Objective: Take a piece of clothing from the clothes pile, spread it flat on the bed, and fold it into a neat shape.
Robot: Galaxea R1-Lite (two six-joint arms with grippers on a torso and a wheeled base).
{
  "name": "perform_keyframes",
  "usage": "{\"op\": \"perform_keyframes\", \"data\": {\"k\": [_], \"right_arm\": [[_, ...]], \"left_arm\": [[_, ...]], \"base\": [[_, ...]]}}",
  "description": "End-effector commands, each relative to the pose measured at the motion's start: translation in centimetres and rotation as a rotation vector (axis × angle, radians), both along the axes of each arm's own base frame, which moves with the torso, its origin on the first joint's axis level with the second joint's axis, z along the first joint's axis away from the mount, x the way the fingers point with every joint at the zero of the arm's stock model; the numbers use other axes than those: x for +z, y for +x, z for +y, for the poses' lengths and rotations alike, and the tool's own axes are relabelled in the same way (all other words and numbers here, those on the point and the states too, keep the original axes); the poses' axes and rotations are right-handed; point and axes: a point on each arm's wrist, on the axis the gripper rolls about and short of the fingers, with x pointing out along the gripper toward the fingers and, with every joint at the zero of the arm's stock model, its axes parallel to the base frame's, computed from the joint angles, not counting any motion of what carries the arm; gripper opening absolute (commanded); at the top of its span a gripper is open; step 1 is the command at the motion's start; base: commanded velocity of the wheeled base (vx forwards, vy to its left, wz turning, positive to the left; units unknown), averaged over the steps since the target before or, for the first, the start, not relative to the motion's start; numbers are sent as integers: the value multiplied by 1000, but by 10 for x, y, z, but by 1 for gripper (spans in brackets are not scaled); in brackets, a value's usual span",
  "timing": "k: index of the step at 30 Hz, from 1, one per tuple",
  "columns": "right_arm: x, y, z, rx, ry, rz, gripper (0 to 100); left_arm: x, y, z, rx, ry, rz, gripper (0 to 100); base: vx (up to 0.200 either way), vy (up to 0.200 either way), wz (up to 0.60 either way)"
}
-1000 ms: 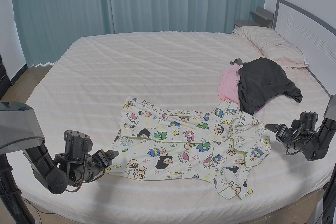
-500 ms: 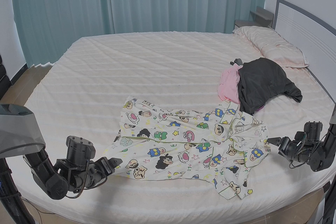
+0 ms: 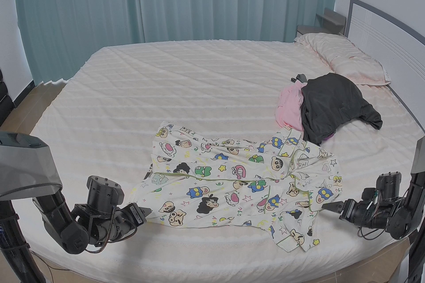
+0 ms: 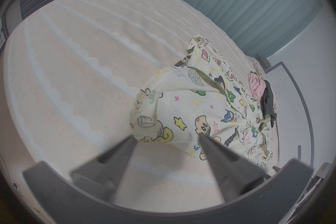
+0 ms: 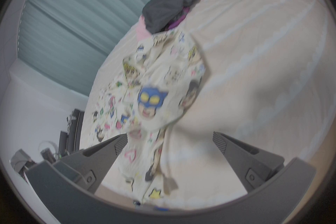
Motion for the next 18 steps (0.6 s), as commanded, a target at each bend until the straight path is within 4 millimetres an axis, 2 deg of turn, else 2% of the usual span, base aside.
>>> {"op": "perform_keyframes", "data": {"k": [1,6,7,12,16,17,18], "right_arm": [[-8,-22,27,123,9,98,100],[-10,-26,41,173,18,129,100],[-12,-31,50,193,-3,168,100],[-27,-37,66,208,-17,255,100],[-27,-36,75,236,-15,224,100],[-27,-37,75,239,-18,221,0],[-27,-36,77,240,-24,212,0]], "left_arm": [[-7,3,1,12,13,18,0],[-5,3,1,12,14,13,0],[-5,2,1,16,18,13,0],[-4,1,3,58,61,-9,0],[-4,0,4,82,86,-16,0],[-3,0,5,82,86,-16,0],[-4,-2,5,78,91,-13,0]], "base": [[0,0,0],[0,0,0],[0,0,0],[0,0,0],[0,0,0],[0,0,0],[0,0,0]]}}
